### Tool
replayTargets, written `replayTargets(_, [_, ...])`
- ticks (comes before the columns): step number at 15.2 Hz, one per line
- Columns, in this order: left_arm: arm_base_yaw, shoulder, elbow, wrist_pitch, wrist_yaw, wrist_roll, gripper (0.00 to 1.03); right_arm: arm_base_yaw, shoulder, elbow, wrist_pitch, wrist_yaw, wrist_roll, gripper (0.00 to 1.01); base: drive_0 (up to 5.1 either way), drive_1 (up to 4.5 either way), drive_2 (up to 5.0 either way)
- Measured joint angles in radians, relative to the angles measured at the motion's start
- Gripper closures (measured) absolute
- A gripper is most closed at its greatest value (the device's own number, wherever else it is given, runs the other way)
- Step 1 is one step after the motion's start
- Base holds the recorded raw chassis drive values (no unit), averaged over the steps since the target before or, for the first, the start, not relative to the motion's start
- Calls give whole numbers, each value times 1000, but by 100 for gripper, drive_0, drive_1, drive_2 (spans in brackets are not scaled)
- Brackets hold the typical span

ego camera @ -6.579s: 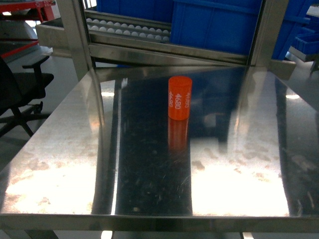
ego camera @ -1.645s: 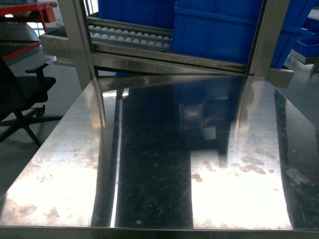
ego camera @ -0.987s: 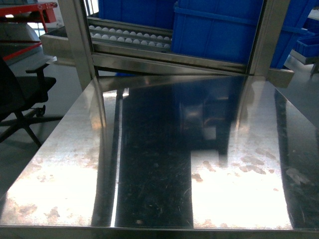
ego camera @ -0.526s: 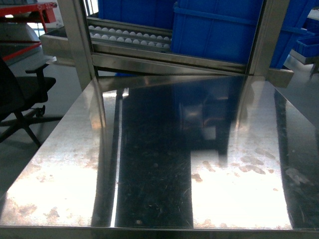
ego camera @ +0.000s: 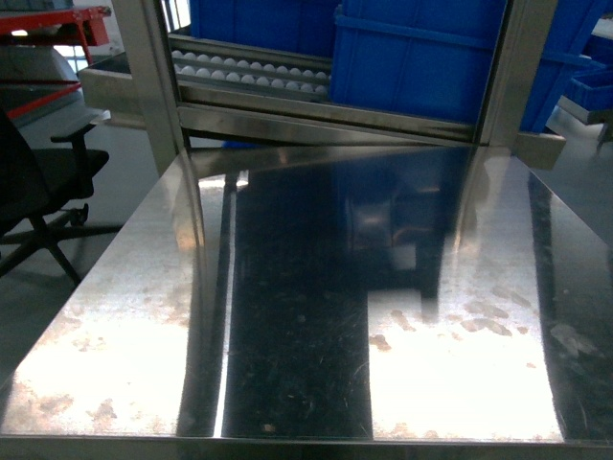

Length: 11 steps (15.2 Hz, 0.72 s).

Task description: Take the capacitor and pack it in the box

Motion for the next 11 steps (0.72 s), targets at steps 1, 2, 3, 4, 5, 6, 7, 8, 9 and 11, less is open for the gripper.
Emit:
replayTargets(1, [0,0,0,-8,0,1,59,0,0,0,-1,0,0,3,0,0,0])
replayTargets(2, [0,-1,0,3,1,2,59,0,0,0,-2,0,0,3,0,0,0])
replayTargets(3, [0,-1,0,-3,0,2,59,0,0,0,-1,0,0,3,0,0,0])
replayTargets(4, [0,-1,0,-3,1,3,59,0,0,0,-1,0,0,3,0,0,0])
replayTargets(5, [0,-1,0,-3,1,3,59,0,0,0,-1,0,0,3,0,0,0])
replayTargets(6, [0,-1,0,-3,1,3,59,0,0,0,-1,0,0,3,0,0,0])
replayTargets(7, [0,-1,0,-3,1,3,59,0,0,0,-1,0,0,3,0,0,0])
replayTargets(8, [0,-1,0,-3,1,3,59,0,0,0,-1,0,0,3,0,0,0])
replayTargets(9, [0,-1,0,-3,1,3,59,0,0,0,-1,0,0,3,0,0,0])
replayTargets(11, [0,-1,0,-3,1,3,59,0,0,0,-1,0,0,3,0,0,0])
